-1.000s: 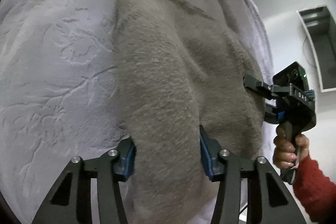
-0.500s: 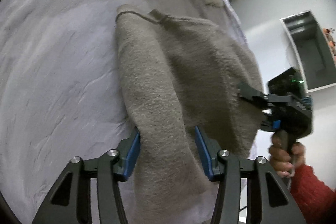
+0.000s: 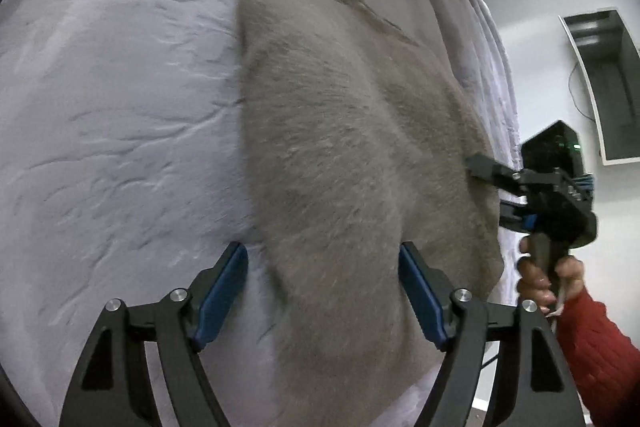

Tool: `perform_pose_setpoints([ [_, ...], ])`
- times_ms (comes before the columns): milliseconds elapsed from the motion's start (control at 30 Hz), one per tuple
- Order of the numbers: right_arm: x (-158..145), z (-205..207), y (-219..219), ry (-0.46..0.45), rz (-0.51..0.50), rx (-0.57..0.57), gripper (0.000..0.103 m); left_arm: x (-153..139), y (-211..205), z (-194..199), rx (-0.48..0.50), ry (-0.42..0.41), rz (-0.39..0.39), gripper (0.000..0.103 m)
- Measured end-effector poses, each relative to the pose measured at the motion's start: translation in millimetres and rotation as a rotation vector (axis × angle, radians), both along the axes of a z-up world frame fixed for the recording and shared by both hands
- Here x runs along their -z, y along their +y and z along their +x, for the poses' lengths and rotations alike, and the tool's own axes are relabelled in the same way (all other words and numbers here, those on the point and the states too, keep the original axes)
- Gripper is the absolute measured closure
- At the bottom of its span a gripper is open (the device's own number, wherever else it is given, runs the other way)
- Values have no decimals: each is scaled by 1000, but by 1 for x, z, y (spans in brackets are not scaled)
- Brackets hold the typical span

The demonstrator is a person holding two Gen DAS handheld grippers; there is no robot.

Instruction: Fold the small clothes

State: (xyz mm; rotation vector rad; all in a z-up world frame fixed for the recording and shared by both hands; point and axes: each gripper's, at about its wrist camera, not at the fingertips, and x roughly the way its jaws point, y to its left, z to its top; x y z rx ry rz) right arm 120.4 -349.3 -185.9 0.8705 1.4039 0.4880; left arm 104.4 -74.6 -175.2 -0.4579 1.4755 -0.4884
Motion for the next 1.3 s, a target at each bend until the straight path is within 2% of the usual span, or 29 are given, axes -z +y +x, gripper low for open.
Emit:
perform_pose_setpoints([
  [33,5,2,5,11,14,-3,38,1,-4,2,5,2,-8,26],
  [67,10,2,11,28,21,-10,47,2,-9,3,18,-5,-18,27],
  [100,13,2,16,44,18,-15,58,3,-17,6,29,-15,-24,40],
  [167,11,-2,12,46,37,7,64,-2,-21,8,46,-48,-4,49],
  [200,6,-3,12,41,57,16,66,-5,-19,8,41,-57,-18,54],
  [300,-14,-10,14,24,120,24,67,-21,-1,-1,8,-57,-80,56],
  [600,-81,-40,61,-50,208,-29,67,-85,52,-47,-2,-143,-102,56],
  [667,-88,-50,76,-53,219,-44,67,-97,75,-66,-12,-151,-92,56],
  [767,-90,-70,101,-50,231,-68,67,-100,87,-84,-31,-144,-71,56],
  [933,-71,-98,148,-19,241,-106,66,-90,121,-119,-73,-100,-26,56],
  [1033,-51,-107,175,6,204,-148,66,-72,137,-130,-75,-81,25,56],
  [1100,-38,-109,184,17,142,-175,65,-56,152,-137,-78,-68,91,56],
  [1167,-25,-107,191,26,8,-207,63,-40,159,-141,-78,-66,187,56],
  [1200,-21,-105,193,31,-65,-217,60,-34,159,-139,-77,-68,194,53],
  [1233,-16,-105,192,32,-130,-226,58,-31,163,-141,-84,-71,184,43],
  [1300,-14,-109,187,30,-180,-218,47,-31,176,-148,-97,-75,215,31],
])
